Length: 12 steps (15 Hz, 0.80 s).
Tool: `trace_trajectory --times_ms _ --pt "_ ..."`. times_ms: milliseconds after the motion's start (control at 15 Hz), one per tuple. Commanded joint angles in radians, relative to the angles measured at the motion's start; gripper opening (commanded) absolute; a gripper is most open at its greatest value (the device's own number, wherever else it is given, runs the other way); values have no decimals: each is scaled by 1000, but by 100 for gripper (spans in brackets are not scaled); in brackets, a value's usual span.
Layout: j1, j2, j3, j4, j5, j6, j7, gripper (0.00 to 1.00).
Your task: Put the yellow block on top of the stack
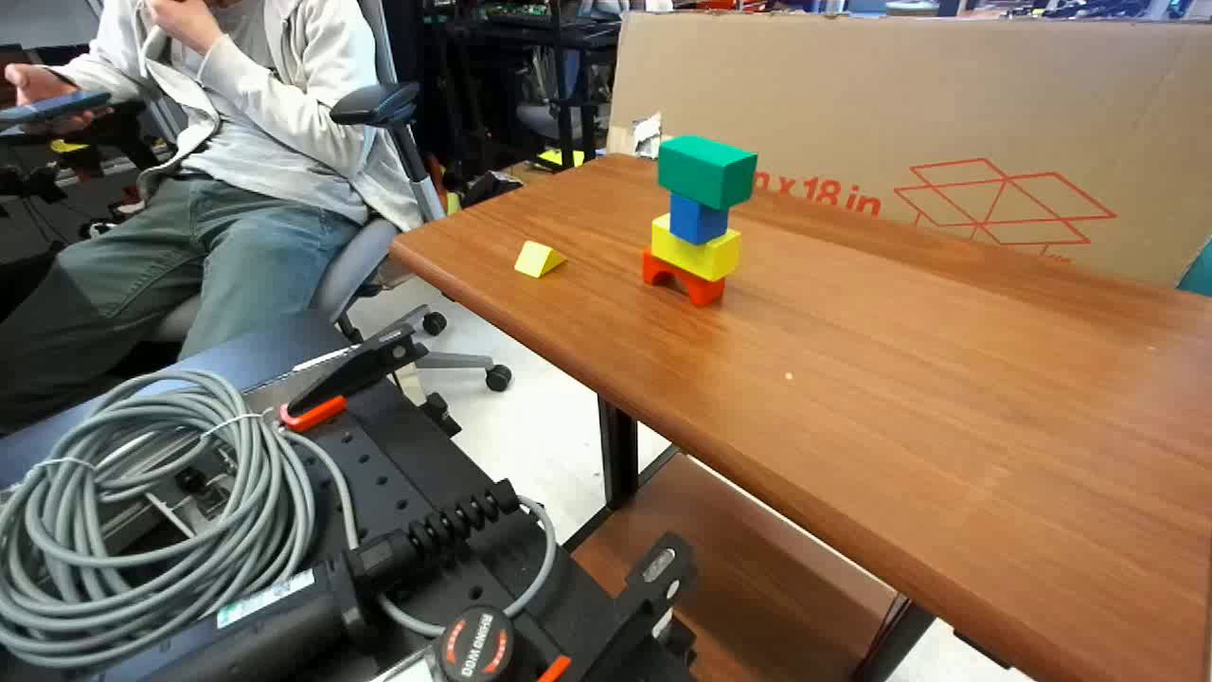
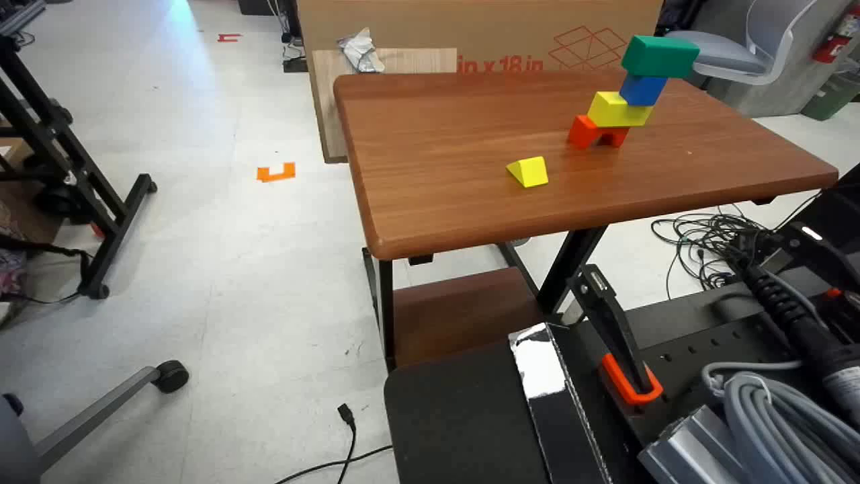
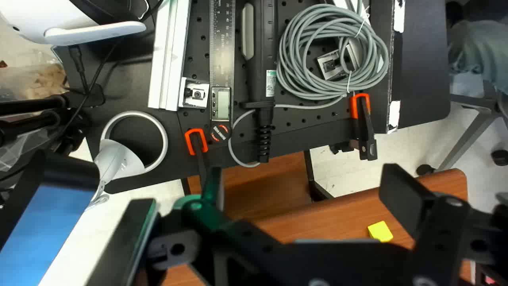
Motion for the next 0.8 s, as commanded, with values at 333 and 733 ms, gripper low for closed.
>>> trace_trajectory --times_ms 333,733 --pt "-12 2 11 1 7 -1 -7 100" --pt "76 162 116 66 101 95 85 100"
